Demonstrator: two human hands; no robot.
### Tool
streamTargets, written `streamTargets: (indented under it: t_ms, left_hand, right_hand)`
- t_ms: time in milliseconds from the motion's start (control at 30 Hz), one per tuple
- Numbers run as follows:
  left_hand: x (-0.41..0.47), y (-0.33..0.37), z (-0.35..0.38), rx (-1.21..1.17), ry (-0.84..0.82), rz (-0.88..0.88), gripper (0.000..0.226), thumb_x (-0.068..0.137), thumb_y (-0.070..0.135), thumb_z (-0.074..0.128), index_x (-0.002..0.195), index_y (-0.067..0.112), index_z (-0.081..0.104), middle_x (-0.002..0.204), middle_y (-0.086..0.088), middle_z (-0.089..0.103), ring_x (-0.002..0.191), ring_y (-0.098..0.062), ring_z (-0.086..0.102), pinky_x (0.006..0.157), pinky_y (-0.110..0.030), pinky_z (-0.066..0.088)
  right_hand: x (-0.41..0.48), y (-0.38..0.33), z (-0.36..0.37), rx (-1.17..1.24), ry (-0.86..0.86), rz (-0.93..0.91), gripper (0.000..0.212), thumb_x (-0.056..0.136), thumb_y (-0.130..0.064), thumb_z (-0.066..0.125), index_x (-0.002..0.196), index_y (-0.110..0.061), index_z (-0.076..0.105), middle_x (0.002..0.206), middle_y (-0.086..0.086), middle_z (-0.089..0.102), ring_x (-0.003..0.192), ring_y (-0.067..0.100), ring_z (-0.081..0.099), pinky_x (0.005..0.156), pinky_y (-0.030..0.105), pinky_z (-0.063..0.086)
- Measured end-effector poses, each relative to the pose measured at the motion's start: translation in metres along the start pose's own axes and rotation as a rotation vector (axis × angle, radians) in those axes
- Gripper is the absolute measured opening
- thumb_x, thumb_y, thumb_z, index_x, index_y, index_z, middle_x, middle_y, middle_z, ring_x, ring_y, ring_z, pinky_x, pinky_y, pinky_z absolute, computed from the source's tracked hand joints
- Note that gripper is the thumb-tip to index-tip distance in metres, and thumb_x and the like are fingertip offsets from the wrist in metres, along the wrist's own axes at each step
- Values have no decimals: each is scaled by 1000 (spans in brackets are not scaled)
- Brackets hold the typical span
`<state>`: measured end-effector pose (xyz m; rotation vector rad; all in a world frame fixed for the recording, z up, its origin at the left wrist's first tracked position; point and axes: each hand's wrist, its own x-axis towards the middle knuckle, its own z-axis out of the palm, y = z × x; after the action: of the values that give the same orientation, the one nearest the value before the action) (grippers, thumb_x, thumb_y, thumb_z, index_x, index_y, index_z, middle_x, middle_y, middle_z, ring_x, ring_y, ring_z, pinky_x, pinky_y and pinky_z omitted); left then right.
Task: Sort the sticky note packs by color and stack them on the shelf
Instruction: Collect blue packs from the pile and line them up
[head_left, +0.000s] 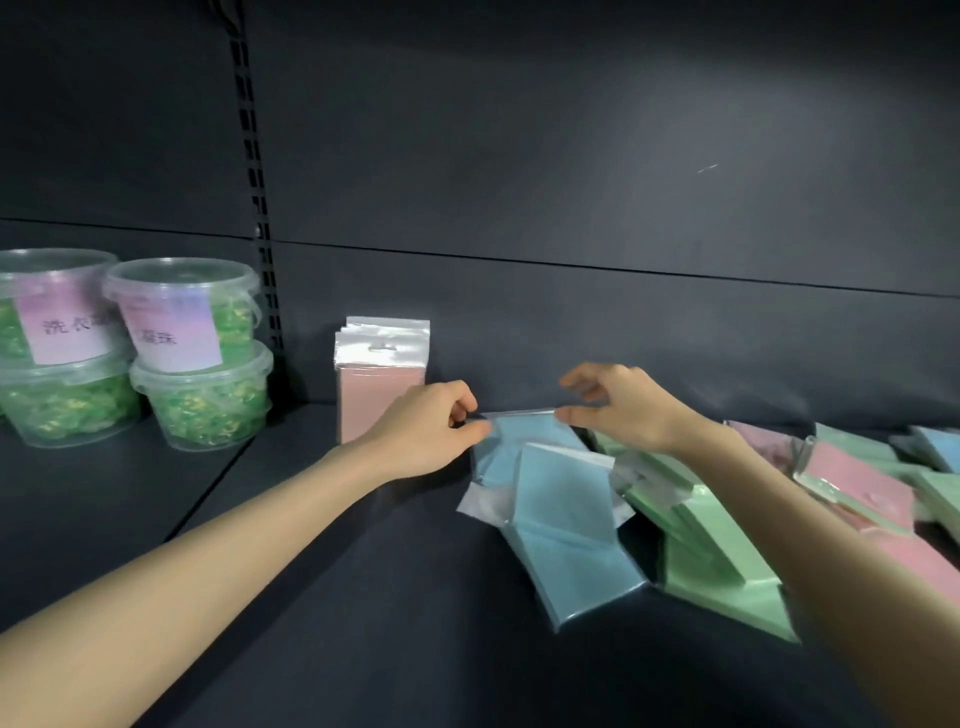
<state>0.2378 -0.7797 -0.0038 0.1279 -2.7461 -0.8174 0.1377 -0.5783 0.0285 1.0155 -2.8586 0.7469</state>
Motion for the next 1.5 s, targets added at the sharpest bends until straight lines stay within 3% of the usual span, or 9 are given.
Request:
streamTargets:
  t_ms: [300,400,533,700,933,1067,1167,1333,1500]
  left_hand:
    - [29,19,30,15,-14,-268,52,86,59,51,92,9,60,105,-15,67,96,-25,63,86,-39,49]
    - [28,20,33,-58,-23,-305,54,86,58,53,104,9,63,102,-4,66,96,-19,61,87,-36,49]
    - [20,22,33,-178,-22,-295,47,85,54,59,112,16,60,106,6,61,100,-11,57,86,-27,46]
    - [16,17,36,-331,-30,-375,73,79,51,67,135,11,44,125,0,53,111,-13,52,92,-30,47]
    - [14,20,38,-507,-94,-433,42,80,39,71,103,5,66,84,-1,63,72,-11,54,60,-22,40]
    - [13,16,39,-541,-66,-430,30,80,31,73,96,5,69,86,-3,65,76,-14,55,61,-21,41]
    - [12,18,40,-641,37,-403,25,78,19,76,98,9,66,90,-3,67,84,-14,60,65,-22,46]
    - [11,20,39,-793,196,-372,44,80,20,74,120,14,55,100,-5,65,91,-14,64,77,-24,52]
    - [14,12,46,-519,81,-377,53,87,40,63,130,13,51,121,4,58,108,-10,54,97,-26,42]
  right_hand:
    - [23,27,3,168,-236,25,59,80,-46,69,128,-18,49,94,-1,68,92,14,63,86,29,48]
    - [28,26,9,289,-281,48,66,77,-39,74,132,-15,44,101,6,68,89,17,66,88,35,53]
    - [26,24,13,348,-324,74,64,78,-27,75,131,-10,43,94,6,60,63,12,54,67,25,49]
    - [25,23,17,396,-333,126,61,77,-23,76,126,-1,47,84,10,53,68,20,45,66,33,40]
    - [18,26,23,464,-416,184,61,75,-24,78,125,-5,47,87,9,49,71,21,43,64,27,40]
    - [15,26,20,526,-383,167,39,77,-15,76,106,-12,51,72,1,53,48,6,45,50,18,37]
    - [13,27,17,552,-292,115,34,76,-10,77,104,-10,58,53,-11,54,49,4,51,54,13,42]
    - [11,25,8,654,-155,90,31,73,-8,79,99,-11,62,73,1,65,60,11,60,52,16,45]
    - [12,36,2,752,95,119,30,75,-2,76,98,-8,57,77,-1,67,65,13,66,58,21,54]
